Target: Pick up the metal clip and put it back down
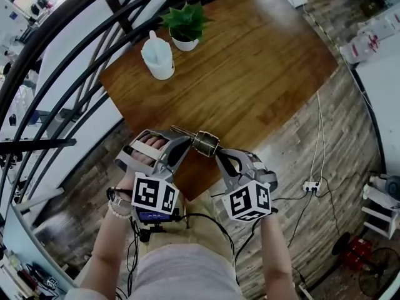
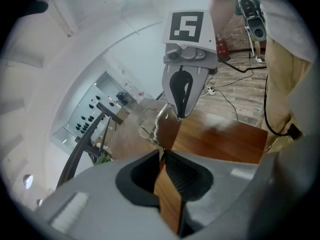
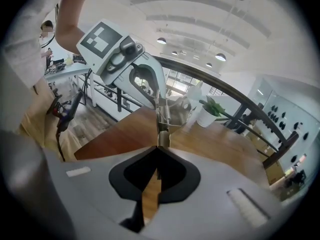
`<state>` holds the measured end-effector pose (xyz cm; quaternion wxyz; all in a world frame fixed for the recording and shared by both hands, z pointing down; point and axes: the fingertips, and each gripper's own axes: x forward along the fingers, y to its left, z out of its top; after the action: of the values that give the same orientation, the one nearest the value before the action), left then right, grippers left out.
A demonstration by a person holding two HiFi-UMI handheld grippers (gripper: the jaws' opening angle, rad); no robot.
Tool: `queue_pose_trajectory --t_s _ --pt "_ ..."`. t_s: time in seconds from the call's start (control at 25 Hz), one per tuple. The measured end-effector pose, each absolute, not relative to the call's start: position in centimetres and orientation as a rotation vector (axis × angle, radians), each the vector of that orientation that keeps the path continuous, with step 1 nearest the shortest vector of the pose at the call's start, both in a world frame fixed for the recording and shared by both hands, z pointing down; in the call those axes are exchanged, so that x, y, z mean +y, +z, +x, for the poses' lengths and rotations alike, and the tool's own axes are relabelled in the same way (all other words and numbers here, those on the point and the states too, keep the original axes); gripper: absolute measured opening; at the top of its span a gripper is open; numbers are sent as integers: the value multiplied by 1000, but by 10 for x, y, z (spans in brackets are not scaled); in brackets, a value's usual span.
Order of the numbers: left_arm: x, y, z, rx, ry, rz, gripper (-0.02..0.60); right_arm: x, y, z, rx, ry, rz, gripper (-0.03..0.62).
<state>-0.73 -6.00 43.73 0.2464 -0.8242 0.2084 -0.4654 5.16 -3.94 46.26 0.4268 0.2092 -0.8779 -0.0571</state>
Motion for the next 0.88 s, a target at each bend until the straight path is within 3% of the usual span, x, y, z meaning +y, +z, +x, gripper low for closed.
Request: queue_pose_trajectory --t_s 0.88 --pt "-51 522 -14 468 -1352 -2386 44 -25 538 42 -2178 64 410 29"
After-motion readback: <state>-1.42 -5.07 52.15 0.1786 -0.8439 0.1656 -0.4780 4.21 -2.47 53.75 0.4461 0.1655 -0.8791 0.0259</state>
